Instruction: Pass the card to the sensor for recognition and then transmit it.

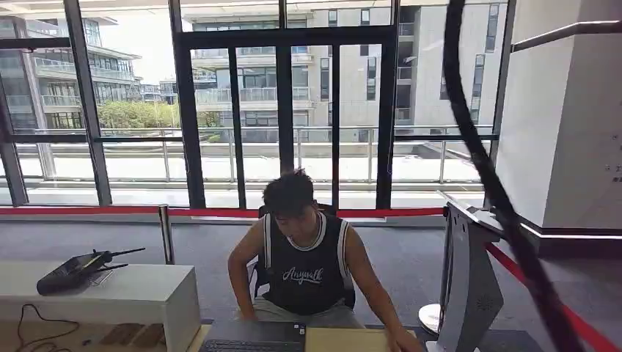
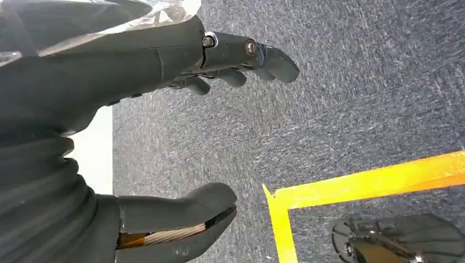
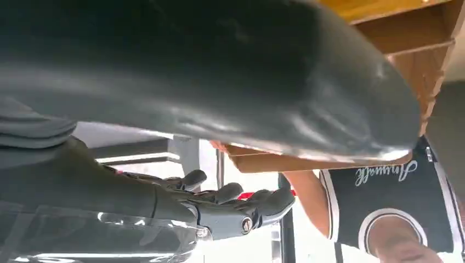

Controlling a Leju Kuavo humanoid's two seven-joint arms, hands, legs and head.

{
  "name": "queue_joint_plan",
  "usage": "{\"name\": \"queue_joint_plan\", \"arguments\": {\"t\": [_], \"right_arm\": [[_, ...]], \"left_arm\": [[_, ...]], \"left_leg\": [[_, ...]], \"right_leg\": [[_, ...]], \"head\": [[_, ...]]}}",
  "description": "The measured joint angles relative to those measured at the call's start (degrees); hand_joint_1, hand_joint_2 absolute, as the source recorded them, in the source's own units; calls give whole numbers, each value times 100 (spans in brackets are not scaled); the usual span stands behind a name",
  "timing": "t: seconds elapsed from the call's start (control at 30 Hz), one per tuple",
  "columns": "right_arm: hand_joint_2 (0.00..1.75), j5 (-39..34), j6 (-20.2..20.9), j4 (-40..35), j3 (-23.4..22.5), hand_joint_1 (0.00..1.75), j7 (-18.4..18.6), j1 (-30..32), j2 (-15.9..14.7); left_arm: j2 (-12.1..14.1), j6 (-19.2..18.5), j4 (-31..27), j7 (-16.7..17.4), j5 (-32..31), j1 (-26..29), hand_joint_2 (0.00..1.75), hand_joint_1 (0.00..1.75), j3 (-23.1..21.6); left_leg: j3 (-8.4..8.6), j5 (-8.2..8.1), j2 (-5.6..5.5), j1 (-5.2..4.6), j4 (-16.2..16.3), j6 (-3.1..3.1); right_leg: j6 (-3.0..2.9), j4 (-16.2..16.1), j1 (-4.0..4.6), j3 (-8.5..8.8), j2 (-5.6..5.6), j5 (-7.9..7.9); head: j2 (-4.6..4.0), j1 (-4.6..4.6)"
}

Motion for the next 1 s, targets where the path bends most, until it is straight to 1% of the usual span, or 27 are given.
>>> {"name": "queue_joint_plan", "arguments": {"t": [0.3,0.43,0.47,0.73,1.0], "right_arm": [[0,938,-217,652,127,0,427,-332,232],[0,1200,-232,942,182,0,584,-514,289],[175,1229,-236,1010,194,0,610,-550,295],[175,1229,-256,1382,201,0,645,-711,293],[175,1181,-271,1570,166,0,575,-714,295]], "left_arm": [[0,-15,0,-37,-94,-8,175,0,-2],[0,-15,0,-50,-157,-8,175,0,-2],[-2,-15,0,-55,-171,-8,175,0,-2],[-2,-11,0,-57,-188,-9,175,0,-2],[-2,35,0,-4,-204,-9,175,0,-2]], "left_leg": [[1,1,0,0,0,-1],[1,1,0,0,0,-1],[1,1,0,0,0,-1],[1,1,0,0,0,-1],[1,1,0,0,0,-1]], "right_leg": [[0,1,0,0,0,0],[0,1,0,0,0,0],[0,0,0,0,0,0],[0,0,0,0,0,0],[0,0,0,0,0,0]], "head": [[0,2],[0,2],[0,2],[0,0],[0,2]]}}
